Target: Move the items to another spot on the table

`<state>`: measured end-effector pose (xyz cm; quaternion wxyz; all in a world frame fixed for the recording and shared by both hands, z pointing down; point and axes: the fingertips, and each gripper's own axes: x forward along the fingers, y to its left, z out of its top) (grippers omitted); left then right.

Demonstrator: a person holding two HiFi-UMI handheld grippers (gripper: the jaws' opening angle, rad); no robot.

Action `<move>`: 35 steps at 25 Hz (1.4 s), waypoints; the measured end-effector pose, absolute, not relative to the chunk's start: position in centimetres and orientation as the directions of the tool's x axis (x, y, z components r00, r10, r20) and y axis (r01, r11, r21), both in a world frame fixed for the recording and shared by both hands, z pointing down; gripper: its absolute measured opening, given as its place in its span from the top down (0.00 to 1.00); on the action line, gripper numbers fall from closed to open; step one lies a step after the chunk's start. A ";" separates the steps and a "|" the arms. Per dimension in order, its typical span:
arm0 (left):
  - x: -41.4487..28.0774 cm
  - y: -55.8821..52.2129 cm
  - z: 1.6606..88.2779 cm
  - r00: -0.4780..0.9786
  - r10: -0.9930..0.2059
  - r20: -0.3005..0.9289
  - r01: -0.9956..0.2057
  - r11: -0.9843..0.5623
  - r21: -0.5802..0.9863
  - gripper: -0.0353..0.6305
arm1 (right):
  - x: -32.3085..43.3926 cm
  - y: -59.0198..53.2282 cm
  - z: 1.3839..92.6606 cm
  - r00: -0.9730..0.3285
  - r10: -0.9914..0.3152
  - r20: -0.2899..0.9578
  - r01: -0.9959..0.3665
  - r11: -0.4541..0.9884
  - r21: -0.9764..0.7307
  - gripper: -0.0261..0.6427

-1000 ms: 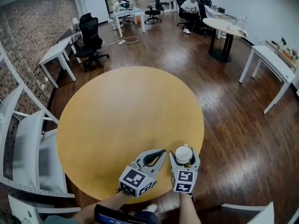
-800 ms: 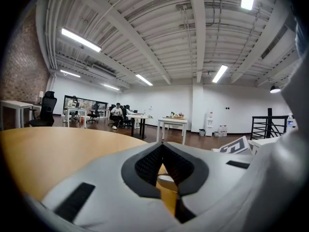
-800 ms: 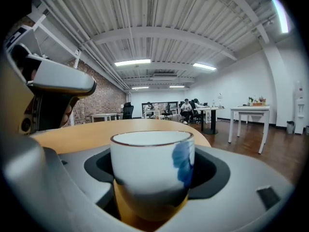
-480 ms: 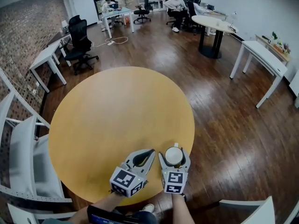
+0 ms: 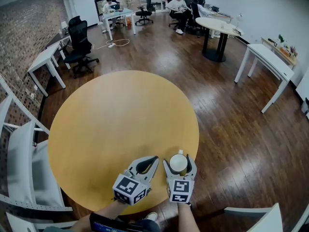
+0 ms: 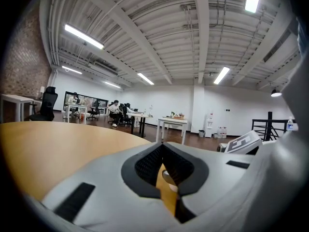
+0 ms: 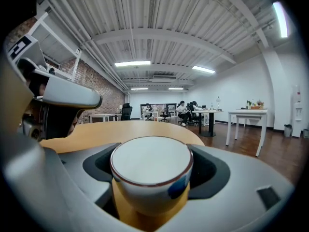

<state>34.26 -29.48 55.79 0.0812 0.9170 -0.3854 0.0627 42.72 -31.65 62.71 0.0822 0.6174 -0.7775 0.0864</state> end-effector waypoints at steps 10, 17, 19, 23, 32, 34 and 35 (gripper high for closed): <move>33.5 -28.3 52.5 0.699 -0.701 0.142 -0.714 -0.692 0.106 0.94 | 41.9 -30.3 55.2 -0.228 -0.963 0.147 -0.971 0.235 0.034 0.33; 29.6 -26.4 48.5 0.681 -0.727 0.090 -0.733 -0.677 0.076 0.94 | 37.4 -28.0 48.3 -0.293 -0.954 0.070 -0.954 0.296 0.041 0.38; 28.4 -25.8 47.7 0.668 -0.740 0.079 -0.744 -0.664 0.071 0.94 | 36.3 -27.1 47.2 -0.308 -0.950 0.058 -0.950 0.310 0.043 0.38; 25.5 -24.2 46.2 0.644 -0.763 0.056 -0.765 -0.641 0.063 0.94 | 33.4 -25.2 44.6 -0.350 -0.936 0.028 -0.936 0.351 0.041 0.42; 17.0 -21.1 42.0 0.597 -0.802 0.008 -0.802 -0.597 0.009 0.94 | 24.2 -21.8 39.9 -0.448 -0.893 -0.048 -0.894 0.446 0.042 0.87; 14.7 -20.0 41.0 0.590 -0.807 0.002 -0.807 -0.590 -0.006 0.94 | 21.3 -20.7 38.5 -0.496 -0.865 -0.072 -0.868 0.495 0.040 0.93; 13.5 -19.5 40.5 0.585 -0.811 -0.003 -0.811 -0.585 -0.012 0.94 | 19.8 -20.2 37.9 -0.516 -0.853 -0.083 -0.857 0.515 0.036 0.96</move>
